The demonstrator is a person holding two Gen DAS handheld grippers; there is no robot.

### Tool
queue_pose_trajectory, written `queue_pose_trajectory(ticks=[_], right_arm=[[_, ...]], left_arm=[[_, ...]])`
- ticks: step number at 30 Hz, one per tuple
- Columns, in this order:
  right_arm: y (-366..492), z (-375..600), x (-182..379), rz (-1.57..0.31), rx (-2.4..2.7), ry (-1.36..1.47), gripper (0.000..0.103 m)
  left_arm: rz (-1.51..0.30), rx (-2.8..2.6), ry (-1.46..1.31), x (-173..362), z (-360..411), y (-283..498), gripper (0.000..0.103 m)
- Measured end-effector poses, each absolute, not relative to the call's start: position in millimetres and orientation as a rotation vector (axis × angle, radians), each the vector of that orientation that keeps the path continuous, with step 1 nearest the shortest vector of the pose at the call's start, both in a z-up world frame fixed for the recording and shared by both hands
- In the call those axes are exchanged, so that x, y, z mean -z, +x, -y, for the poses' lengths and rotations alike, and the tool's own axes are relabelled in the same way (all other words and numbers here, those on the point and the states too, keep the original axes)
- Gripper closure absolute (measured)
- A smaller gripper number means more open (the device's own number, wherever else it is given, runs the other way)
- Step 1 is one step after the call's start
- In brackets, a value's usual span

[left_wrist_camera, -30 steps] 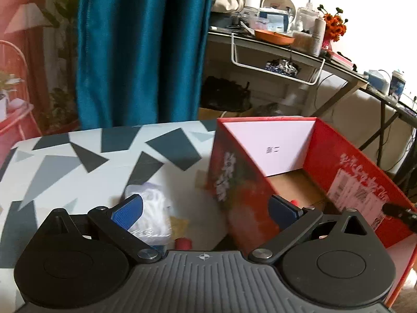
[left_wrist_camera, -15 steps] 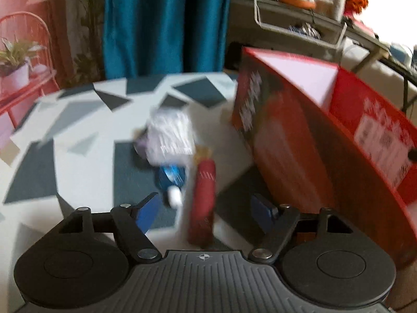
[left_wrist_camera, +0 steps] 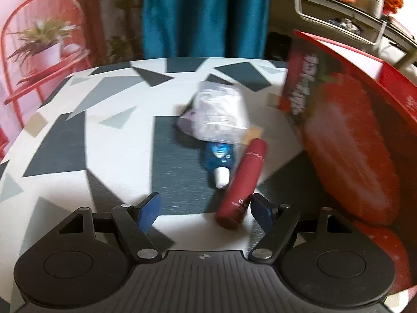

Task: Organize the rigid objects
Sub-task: 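Move the open left gripper back to the dark red tube, then close the left gripper around the dark red tube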

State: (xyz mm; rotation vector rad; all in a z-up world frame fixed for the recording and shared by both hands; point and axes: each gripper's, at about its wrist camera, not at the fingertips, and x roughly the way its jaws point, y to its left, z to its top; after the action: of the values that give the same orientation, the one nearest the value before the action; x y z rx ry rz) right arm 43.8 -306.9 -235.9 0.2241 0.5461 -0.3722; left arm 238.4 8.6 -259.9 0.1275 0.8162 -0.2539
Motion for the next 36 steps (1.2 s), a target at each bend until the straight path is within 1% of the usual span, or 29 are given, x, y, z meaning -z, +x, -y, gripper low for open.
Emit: queue_pose_trajectory(ticks=[6, 9, 10, 11, 13, 14, 17, 24, 30, 36], right_arm=[[43, 307, 236, -0.545, 0.368, 0.234, 0.091], [43, 307, 237, -0.545, 0.368, 0.235, 0.091], [43, 307, 237, -0.545, 0.368, 0.235, 0.091], [43, 307, 237, -0.545, 0.368, 0.235, 0.091], [44, 306, 237, -0.545, 0.368, 0.234, 0.091], [44, 307, 237, -0.544, 0.367, 0.235, 0.091], [44, 306, 237, -0.543, 0.366, 0.239, 0.090], [45, 306, 237, -0.544, 0.365, 0.239, 0.089], [47, 307, 236, -0.552, 0.366, 0.241, 0.089], [47, 309, 237, -0.553, 0.363, 0.246, 0.088]], left_arm=[[-0.783, 0.146, 0.175, 258, -20, 253, 0.025], [-0.769, 0.114, 0.143, 256, -27, 264, 0.024], [-0.765, 0.127, 0.124, 255, -29, 266, 0.020], [-0.761, 0.146, 0.105, 253, -30, 268, 0.013], [-0.741, 0.226, 0.028, 249, -34, 267, 0.002], [-0.730, 0.265, -0.009, 247, -34, 266, 0.000], [-0.716, 0.362, -0.028, 245, -28, 267, 0.000], [-0.710, 0.425, 0.171, 259, -6, 264, 0.000], [-0.706, 0.472, 0.167, 263, -1, 262, 0.000], [-0.690, 0.496, 0.247, 270, 8, 262, 0.000]])
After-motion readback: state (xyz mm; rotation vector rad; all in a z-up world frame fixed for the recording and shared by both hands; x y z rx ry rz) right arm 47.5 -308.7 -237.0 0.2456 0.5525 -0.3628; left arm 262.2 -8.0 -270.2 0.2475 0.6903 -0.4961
